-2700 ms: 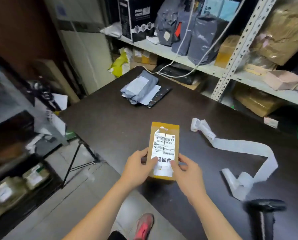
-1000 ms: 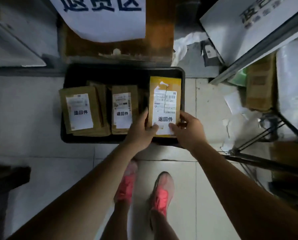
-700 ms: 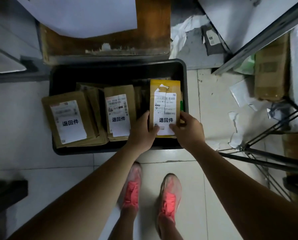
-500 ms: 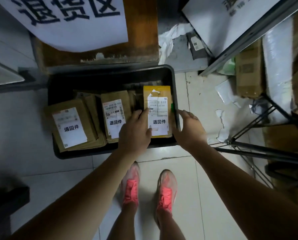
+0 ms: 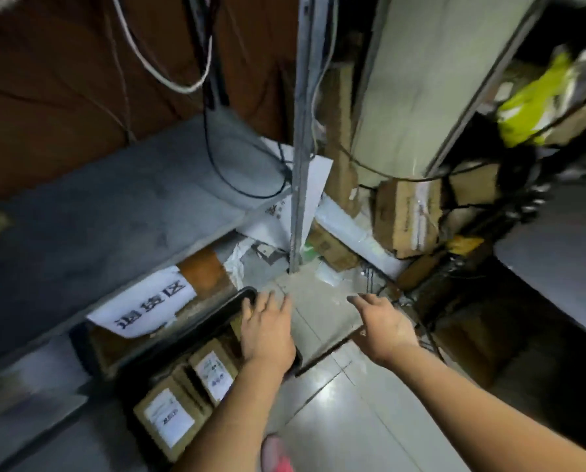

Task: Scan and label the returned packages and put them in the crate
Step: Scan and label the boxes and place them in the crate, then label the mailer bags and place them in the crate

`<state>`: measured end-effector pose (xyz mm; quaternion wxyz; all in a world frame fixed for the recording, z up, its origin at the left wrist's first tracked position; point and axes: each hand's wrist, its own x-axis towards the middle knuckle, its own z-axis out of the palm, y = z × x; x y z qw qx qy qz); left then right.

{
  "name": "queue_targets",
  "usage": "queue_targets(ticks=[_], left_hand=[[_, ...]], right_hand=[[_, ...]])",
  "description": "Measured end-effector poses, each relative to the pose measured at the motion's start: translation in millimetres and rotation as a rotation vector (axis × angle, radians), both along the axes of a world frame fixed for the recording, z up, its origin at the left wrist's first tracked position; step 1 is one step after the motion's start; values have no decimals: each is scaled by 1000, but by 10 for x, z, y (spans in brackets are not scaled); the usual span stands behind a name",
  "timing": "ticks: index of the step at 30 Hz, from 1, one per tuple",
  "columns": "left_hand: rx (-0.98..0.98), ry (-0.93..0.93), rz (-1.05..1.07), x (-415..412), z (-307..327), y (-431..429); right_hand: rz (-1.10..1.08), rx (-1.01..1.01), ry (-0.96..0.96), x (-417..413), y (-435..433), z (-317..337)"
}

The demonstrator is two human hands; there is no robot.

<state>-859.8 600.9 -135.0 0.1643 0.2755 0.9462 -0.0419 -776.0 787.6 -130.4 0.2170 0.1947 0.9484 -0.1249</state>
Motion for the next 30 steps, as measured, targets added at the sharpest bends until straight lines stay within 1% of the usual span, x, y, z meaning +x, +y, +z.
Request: queue_targets(ticks=[4,9,13,16,19,22,26,30], left_hand=[[10,18,-99,638,806,409],[45,17,-223,1627,1434,1151],[53,-3,-332,2387,1821,1779],[47,14,-396,2771,2024,2222],[72,22,-455,3028,2173,2660],[87,50,-502,3155,2242,3106],[115,79,-531,3171,2221,3747],[132,77,-540,3065,2188,4410]], right_hand=[[-126,44,87,964,395,857],[-322,42,222,2293,1084,1655],[-423,44,270,3283,1648,2019],[-511,43,280,3819,2039,2192],[-563,38,289,4151,2397,2291],[-598,28,316,4310,2733,2326],[-637,30,332,4336,3226,2309],[-681,28,307,4228,3781,2294]])
